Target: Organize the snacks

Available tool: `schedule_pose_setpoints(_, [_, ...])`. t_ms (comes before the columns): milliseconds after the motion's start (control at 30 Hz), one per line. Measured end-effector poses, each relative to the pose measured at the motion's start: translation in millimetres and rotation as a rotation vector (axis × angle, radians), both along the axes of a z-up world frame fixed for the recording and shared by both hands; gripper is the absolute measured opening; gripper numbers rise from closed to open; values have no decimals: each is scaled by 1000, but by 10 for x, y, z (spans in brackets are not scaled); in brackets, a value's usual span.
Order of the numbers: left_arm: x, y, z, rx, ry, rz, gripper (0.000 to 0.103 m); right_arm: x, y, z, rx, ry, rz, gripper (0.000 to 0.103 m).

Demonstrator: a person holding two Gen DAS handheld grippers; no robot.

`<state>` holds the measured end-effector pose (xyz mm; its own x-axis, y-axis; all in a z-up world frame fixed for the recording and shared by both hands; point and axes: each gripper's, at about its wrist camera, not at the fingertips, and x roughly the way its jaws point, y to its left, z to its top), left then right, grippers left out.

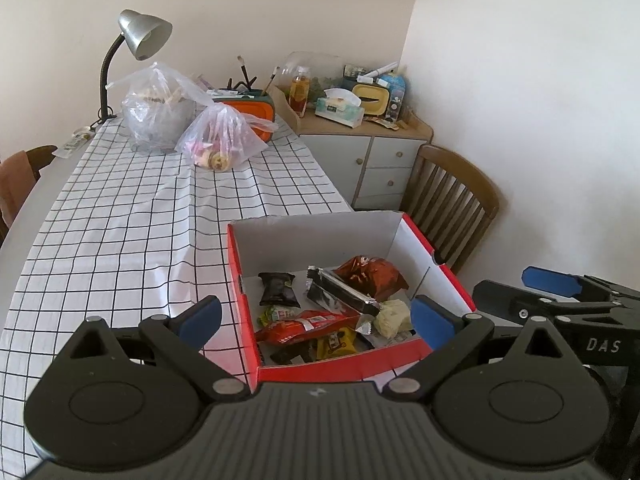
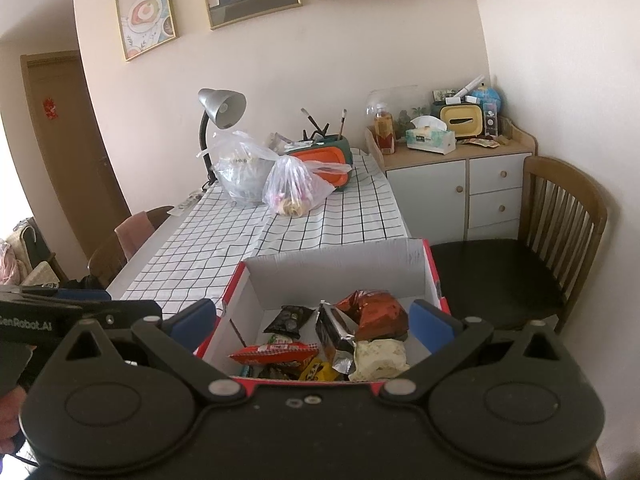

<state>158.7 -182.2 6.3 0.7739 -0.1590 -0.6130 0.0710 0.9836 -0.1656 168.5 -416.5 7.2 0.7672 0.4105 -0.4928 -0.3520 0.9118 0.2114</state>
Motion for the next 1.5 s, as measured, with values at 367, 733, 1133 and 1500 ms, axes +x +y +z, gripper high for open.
schedule_pose_setpoints(367, [-7,-19,6,4,-4,-2,101,19,79,12,-1,-7,9,103])
schedule_pose_setpoints(733, [-17,-6,8,6,-3,1,101,38,108,2,3,-2,13,103])
schedule_pose_setpoints(1133, [-45,-3,13,0,-9,-7,101,11,121,-10,4,9,16,103])
schedule_pose_setpoints(1500, [-59,-37,27,-4,-9,-1,101,-20,100,-5,14,14,10,103])
